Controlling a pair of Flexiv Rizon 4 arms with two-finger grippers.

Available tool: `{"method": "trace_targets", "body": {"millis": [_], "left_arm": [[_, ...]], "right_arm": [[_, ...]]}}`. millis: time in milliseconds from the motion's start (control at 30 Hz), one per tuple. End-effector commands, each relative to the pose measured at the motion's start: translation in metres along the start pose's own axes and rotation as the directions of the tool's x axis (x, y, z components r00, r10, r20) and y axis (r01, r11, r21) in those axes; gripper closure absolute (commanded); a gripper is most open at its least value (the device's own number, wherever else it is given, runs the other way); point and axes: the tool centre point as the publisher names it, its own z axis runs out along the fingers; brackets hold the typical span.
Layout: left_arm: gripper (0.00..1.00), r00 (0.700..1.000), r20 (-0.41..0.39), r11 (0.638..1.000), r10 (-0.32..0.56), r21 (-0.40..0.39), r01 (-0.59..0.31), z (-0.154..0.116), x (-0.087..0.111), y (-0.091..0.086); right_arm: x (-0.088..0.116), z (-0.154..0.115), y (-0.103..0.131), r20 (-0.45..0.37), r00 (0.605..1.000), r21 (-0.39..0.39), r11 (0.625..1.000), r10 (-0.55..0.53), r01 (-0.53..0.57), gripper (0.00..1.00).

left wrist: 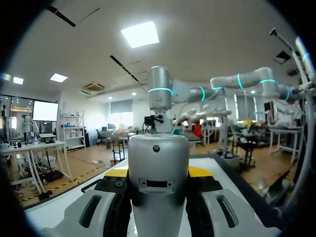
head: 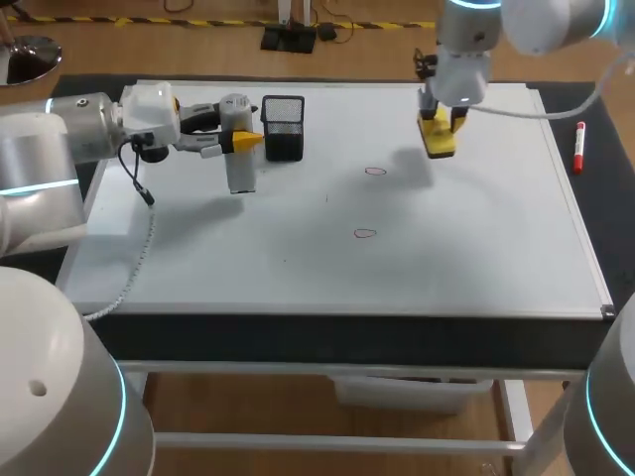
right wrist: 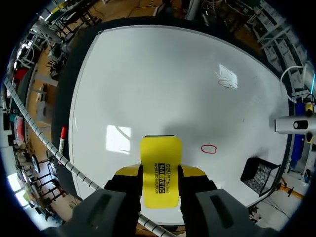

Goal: Pick up the inspection probe, press it on each red-marked spot on the whiteboard one by one, put down the probe, pick up the eraser, and wipe off all the red marks.

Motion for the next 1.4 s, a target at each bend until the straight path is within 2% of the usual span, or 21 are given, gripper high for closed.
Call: {"method": "trace_targets", "body": {"millis": [33, 267, 400, 533, 967, 1400], "left_arm": [[1.0, 1.0, -0.003, 1.0, -0.001, 0.0, 0.001, 0.0, -0.001, -0.001], [1.0, 1.0, -0.003, 1.0, -0.001, 0.0, 0.001, 0.0, -0.001, -0.001], [1.0, 1.0, -0.003, 1.0, -0.001, 0.0, 0.001, 0.0, -0.001, -0.001], [1.0, 1.0, -0.003, 1.0, -0.001, 0.0, 0.001, 0.0, -0.001, -0.001], [1.0, 1.0, -0.003, 1.0, -0.001, 0.0, 0.001, 0.0, -0.001, -0.001], [1.0, 1.0, -0.003, 1.0, -0.001, 0.0, 0.001, 0.0, -0.001, -0.001]], "right_arm": [[-0.025, 0.002, -0.004, -0.021, 0.999, -0.009, 1.0, -0.027, 0.027, 1.0], [-0.075, 0.009, 0.001, -0.018, 0.998, -0.024, 0.998, -0.06, 0.059, 1.0], [-0.094, 0.011, 0.005, -0.009, 0.998, -0.007, 0.998, -0.054, 0.054, 1.0], [-0.105, 0.016, 0.008, -0.01, 0.998, -0.002, 0.998, -0.058, 0.058, 1.0], [-0.119, 0.036, 0.017, -0.007, 0.998, 0.0, 0.998, -0.067, 0.067, 1.0], [-0.114, 0.049, 0.019, -0.018, 0.997, -0.024, 0.997, -0.073, 0.073, 1.0]]}}
